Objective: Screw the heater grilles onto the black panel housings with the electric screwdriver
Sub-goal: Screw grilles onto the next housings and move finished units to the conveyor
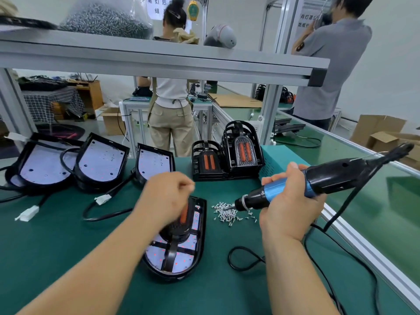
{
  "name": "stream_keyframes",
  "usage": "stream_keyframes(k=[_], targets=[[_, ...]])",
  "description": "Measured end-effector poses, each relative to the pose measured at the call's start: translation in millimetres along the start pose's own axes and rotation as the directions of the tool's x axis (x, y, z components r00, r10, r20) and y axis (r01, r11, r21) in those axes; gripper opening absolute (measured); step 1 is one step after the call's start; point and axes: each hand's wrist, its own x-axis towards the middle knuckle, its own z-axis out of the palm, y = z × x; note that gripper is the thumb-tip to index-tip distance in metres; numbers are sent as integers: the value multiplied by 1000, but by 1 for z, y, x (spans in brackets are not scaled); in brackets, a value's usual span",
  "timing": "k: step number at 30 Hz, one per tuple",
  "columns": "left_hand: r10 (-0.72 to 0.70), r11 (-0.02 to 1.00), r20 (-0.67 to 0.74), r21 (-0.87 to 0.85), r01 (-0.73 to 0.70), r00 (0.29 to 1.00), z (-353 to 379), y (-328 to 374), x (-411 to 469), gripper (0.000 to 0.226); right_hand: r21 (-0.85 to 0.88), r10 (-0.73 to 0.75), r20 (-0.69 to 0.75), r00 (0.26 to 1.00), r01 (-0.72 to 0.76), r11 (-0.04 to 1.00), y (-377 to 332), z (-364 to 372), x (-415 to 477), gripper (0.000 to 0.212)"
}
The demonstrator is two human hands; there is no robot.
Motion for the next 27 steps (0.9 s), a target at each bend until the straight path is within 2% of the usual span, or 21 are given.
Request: stream_keyframes(k=[2,5,9,12,17,22,27], targets=[[-95,994,-98,52,100,991,-18,-30,-2,19,14,13,48,999,-14,1000,1,12,-9,20],[-248,967,-159,16,253,956,-23,-58,-12,24,56,42,175,984,-53,997,6,41,-27,21],[-304,952,-117,-61,299,945,-6,-61,-18,23,132,80,312,947,-127,983,17,83,-50,21],[-302,953,-48,-37,301,952,-5,-61,-19,24,99,97,382,919,-145,984,29,100,-63,20],[-253,966,46,57,250,966,-10,-61,-24,22,-2,120,358,926,-128,992,46,95,-72,18],[-245,966,32,97,241,969,-9,-59,-31,20,-25,104,339,935,-101,995,54,90,-72,25],[-243,963,20,124,239,970,-8,-58,-34,19,-19,127,310,942,-127,992,59,84,-70,19]])
